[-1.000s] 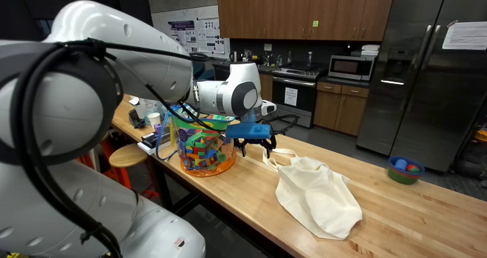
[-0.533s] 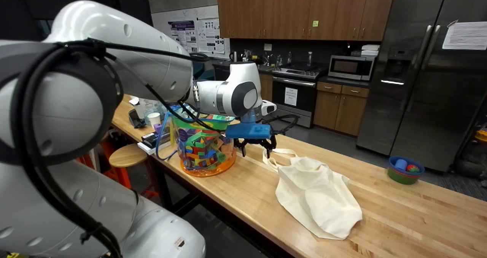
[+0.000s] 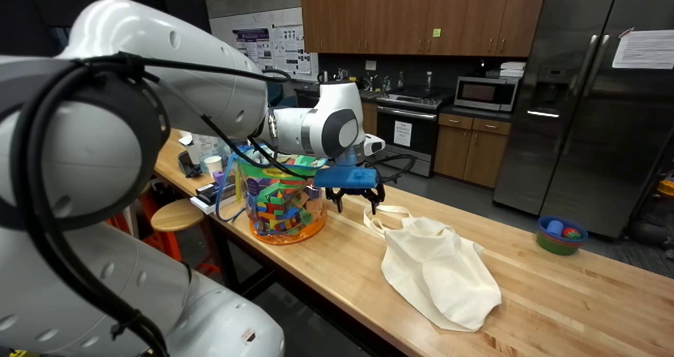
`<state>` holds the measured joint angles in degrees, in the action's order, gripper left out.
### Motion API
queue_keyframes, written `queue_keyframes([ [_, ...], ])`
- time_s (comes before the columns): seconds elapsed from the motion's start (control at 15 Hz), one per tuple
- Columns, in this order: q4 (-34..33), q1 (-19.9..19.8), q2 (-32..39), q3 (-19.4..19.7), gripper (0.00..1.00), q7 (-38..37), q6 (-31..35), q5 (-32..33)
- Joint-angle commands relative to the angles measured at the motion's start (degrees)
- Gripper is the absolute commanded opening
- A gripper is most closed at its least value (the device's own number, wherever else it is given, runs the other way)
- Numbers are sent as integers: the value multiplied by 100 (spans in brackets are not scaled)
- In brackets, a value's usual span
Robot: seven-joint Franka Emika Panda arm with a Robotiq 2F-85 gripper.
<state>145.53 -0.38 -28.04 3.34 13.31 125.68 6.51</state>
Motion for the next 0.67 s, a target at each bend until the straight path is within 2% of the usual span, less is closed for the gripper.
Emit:
queue_keyframes([
  [0.0, -122, -101, -100, 75, 100, -106, 108, 48],
  [0.27, -93, -293, 4, 35, 100, -384, 226, 179],
  [0.6, 286, -546, -102, 77, 100, -643, 461, 502],
])
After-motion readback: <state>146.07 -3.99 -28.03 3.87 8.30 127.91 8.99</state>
